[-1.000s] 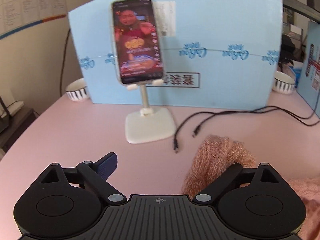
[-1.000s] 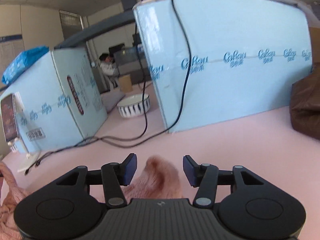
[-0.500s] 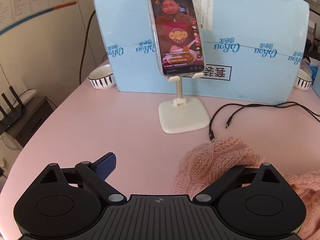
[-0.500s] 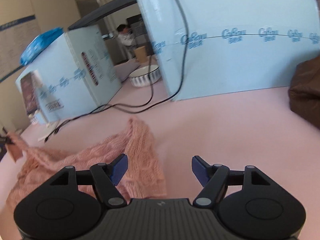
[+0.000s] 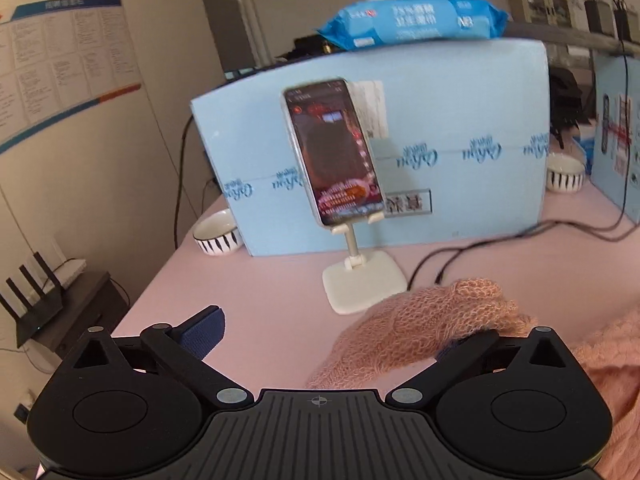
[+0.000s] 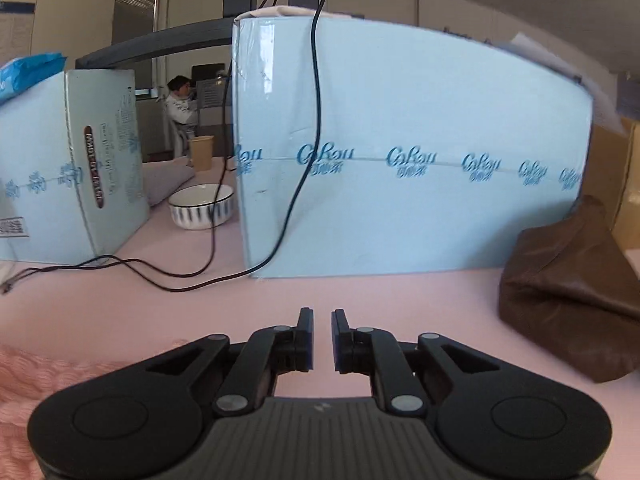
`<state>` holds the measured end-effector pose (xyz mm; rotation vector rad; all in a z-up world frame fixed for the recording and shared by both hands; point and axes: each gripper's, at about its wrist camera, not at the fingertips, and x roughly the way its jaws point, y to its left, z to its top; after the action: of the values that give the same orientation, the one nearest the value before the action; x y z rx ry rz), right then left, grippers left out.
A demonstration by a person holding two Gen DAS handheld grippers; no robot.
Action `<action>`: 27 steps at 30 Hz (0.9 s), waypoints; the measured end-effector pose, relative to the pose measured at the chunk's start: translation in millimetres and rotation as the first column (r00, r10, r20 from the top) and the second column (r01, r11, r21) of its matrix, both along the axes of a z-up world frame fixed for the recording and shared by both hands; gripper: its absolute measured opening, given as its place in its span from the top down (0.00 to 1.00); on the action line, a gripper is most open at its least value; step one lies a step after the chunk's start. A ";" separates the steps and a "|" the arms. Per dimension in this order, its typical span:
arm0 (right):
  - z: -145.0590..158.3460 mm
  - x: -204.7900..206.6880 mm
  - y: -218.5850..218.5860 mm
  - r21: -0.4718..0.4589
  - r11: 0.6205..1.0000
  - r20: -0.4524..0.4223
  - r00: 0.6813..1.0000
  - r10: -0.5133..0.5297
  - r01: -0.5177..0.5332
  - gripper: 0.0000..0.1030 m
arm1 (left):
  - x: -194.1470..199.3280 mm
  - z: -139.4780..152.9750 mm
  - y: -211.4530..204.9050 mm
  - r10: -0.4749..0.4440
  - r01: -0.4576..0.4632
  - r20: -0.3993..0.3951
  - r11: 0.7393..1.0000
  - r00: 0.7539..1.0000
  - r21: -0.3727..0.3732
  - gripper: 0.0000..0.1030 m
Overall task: Fold clothes
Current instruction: 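Lower the sweater flat onto the table and open both grippers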
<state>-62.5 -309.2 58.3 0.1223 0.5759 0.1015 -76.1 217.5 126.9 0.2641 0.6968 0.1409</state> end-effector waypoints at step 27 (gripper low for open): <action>-20.3 -5.1 3.5 -0.210 0.958 0.130 0.977 -0.170 0.195 0.91 | -52.0 -11.2 -6.2 -0.121 0.119 -0.006 0.983 0.993 -0.140 0.01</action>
<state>-67.6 -305.7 37.9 -0.0472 0.4591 -0.1352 -128.1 211.4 115.7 0.1727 0.6994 -0.0247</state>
